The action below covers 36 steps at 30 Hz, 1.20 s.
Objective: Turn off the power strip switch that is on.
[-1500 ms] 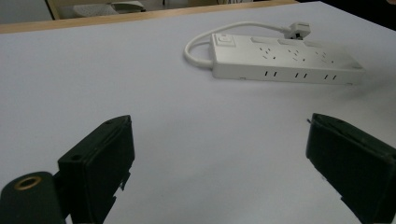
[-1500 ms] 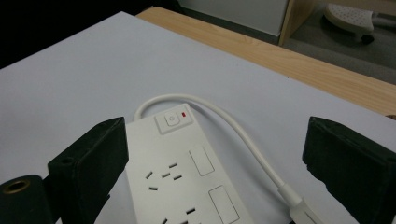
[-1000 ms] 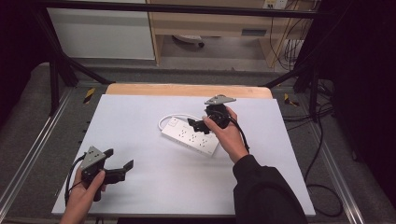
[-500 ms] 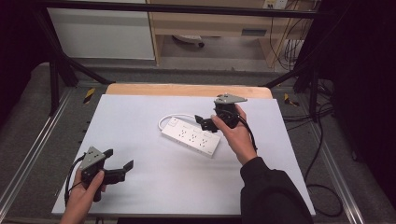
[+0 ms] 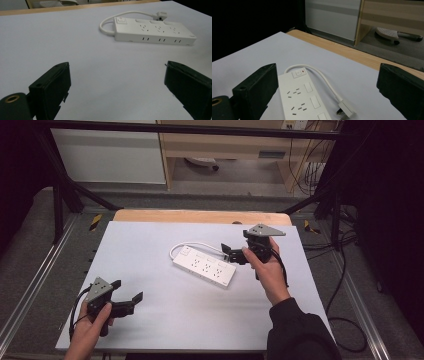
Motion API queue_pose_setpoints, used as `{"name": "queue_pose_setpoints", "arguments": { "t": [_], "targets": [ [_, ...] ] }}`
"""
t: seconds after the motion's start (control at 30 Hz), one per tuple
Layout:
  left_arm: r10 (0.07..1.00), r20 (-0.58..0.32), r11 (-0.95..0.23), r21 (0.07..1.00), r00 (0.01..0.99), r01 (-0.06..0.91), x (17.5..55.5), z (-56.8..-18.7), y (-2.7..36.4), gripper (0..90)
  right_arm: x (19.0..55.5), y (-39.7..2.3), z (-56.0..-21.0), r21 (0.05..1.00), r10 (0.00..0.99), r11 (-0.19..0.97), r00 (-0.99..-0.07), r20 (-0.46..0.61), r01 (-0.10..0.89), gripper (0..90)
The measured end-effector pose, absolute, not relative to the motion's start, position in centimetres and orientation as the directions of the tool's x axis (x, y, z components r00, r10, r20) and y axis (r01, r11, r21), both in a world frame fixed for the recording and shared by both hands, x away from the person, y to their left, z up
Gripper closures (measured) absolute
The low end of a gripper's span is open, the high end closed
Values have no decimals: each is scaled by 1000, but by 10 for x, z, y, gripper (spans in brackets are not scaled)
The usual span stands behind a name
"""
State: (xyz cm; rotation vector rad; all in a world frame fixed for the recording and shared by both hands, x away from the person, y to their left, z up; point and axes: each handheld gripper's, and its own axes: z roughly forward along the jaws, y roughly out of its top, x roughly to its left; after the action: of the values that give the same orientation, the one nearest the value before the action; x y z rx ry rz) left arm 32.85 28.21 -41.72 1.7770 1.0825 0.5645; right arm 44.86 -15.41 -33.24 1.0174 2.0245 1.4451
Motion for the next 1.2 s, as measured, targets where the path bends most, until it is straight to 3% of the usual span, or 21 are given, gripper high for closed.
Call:
{"name": "queue_pose_setpoints", "arguments": {
  "t": [0.9, 1.2],
  "targets": [
    [859, -94, -147, 896, 503, 418, 328, -417, 282, 65, 395, -238, -367, 959, 857, 125, -514, 24, 254, 61],
    [861, -97, -134, 903, 498, 408, 327, -415, 282, 65, 389, -249, -392, 949, 866, 119, -498, 45, 293, 30]
  ]
}}
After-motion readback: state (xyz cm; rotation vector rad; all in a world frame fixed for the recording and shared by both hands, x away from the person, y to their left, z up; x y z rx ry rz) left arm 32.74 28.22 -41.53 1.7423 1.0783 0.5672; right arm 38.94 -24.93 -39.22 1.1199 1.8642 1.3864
